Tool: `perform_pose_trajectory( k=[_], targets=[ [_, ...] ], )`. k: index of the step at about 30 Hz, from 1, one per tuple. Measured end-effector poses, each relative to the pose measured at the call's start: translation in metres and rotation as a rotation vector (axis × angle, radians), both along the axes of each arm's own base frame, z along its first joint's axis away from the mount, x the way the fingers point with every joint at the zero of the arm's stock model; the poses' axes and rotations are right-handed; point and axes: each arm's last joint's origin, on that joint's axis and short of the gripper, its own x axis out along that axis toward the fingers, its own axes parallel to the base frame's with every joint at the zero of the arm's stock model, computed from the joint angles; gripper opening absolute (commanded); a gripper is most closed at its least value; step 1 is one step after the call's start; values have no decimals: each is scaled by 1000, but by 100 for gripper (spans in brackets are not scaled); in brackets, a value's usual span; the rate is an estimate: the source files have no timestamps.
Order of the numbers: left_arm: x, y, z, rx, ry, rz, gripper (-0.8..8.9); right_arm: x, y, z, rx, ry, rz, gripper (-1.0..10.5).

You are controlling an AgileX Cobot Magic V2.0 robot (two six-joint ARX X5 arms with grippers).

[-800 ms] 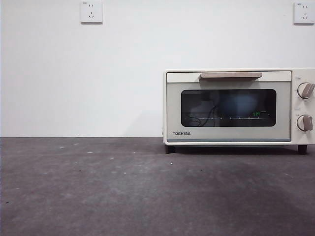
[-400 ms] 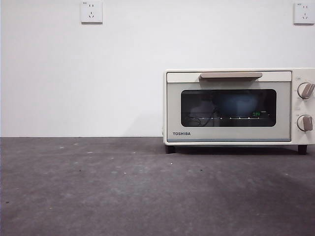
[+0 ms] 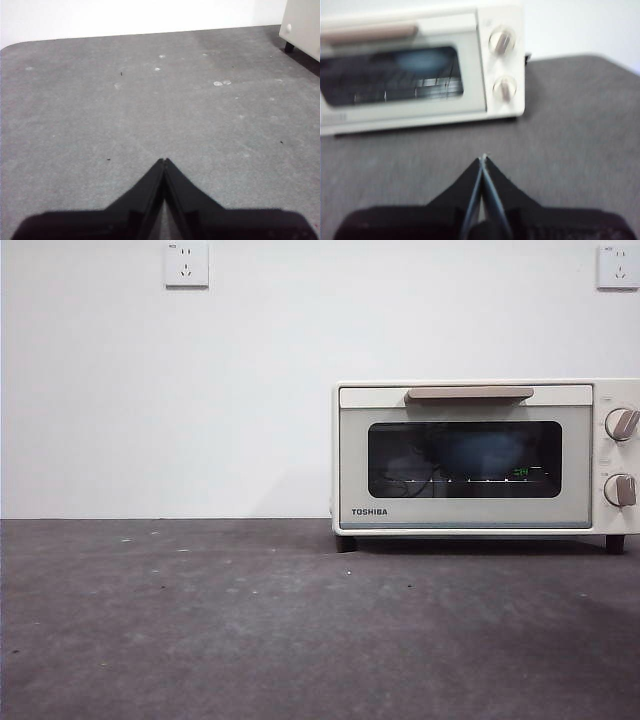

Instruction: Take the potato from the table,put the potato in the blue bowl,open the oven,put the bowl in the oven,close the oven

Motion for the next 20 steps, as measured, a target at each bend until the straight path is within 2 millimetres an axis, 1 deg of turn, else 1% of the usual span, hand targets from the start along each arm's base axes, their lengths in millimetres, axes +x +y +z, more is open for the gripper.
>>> perform_pose_trajectory(
  k=[4, 11, 20],
  targets=[
    [0, 0, 0, 0, 1, 0, -4, -2, -1, -6, -31, 46, -3, 1],
    [0, 0, 0, 0, 1, 0, -4, -3, -4, -5, -83, 43, -29, 1],
    [0, 0, 0, 0, 2, 0, -4, -3, -6, -5, -106, 45, -40, 1]
  ],
)
